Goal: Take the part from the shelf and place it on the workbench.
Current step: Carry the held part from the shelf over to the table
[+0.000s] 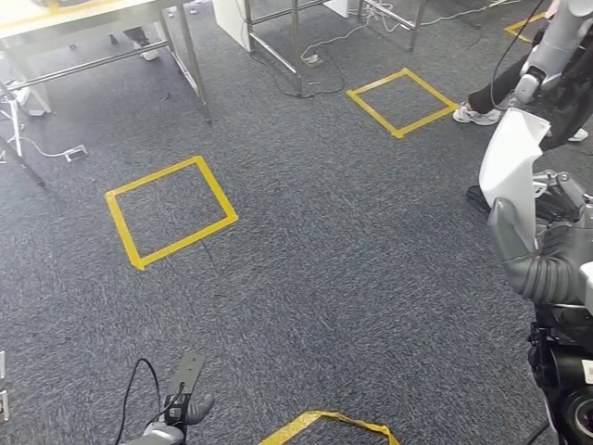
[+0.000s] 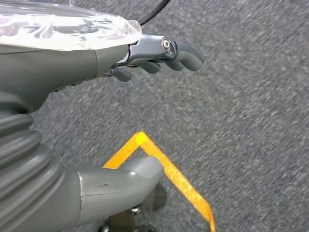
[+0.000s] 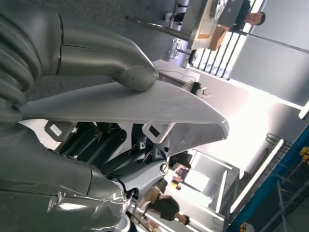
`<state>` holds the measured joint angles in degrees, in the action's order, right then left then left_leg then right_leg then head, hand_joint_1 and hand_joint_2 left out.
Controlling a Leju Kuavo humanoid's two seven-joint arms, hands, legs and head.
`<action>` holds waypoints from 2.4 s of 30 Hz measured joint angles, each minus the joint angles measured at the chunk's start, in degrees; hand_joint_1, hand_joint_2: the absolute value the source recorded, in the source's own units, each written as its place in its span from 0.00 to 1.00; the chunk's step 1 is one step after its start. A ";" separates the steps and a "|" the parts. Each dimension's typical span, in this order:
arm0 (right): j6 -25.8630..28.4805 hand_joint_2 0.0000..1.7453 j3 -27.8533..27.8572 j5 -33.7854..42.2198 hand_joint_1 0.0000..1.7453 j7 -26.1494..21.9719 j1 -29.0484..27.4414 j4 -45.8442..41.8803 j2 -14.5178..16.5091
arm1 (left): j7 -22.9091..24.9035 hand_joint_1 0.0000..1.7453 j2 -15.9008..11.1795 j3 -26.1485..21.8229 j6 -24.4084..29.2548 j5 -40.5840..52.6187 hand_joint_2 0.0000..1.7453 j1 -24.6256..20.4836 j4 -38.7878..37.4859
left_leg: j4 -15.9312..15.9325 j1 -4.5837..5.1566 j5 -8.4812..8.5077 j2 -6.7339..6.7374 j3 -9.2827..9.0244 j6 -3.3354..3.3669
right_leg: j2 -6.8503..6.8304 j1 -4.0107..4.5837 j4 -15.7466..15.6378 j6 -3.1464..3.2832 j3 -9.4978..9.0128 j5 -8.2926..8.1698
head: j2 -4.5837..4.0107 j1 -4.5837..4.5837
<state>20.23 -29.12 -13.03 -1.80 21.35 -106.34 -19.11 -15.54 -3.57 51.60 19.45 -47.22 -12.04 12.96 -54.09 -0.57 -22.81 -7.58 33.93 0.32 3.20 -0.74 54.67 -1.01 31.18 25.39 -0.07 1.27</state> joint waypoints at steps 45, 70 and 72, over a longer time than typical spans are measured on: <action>-0.48 1.00 -0.43 0.05 1.00 -0.39 0.76 0.12 0.41 | -2.82 0.00 -0.35 -0.05 -0.96 -1.98 1.00 -0.12 0.01 | -0.15 0.55 -0.04 10.02 0.13 -0.30 | -8.10 0.28 -0.23 -0.16 -1.62 1.26 | 0.00 1.14; 0.16 1.00 -0.56 1.49 1.00 -1.36 0.93 0.64 0.42 | -3.21 0.00 -1.01 -0.11 -3.02 -2.01 1.00 0.20 0.01 | 0.25 0.21 0.50 1.75 0.08 1.09 | -0.78 0.23 0.13 0.26 -0.16 0.37 | 0.00 0.23; 0.27 1.00 -0.59 1.77 1.00 -1.56 0.92 0.80 0.42 | -3.23 0.00 -1.15 -0.13 -3.01 -2.07 1.00 0.15 0.01 | 0.15 0.23 0.34 1.81 0.10 1.31 | -0.73 0.19 0.10 0.18 -0.17 0.43 | 0.00 0.28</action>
<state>20.50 -29.71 -11.27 -3.36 22.27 -105.55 -18.69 -18.77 -4.72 51.47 16.44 -49.29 -11.89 12.96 -53.94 -0.34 -22.48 -5.77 34.03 1.63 2.47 -0.54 54.77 -0.83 31.01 25.82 -0.07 1.56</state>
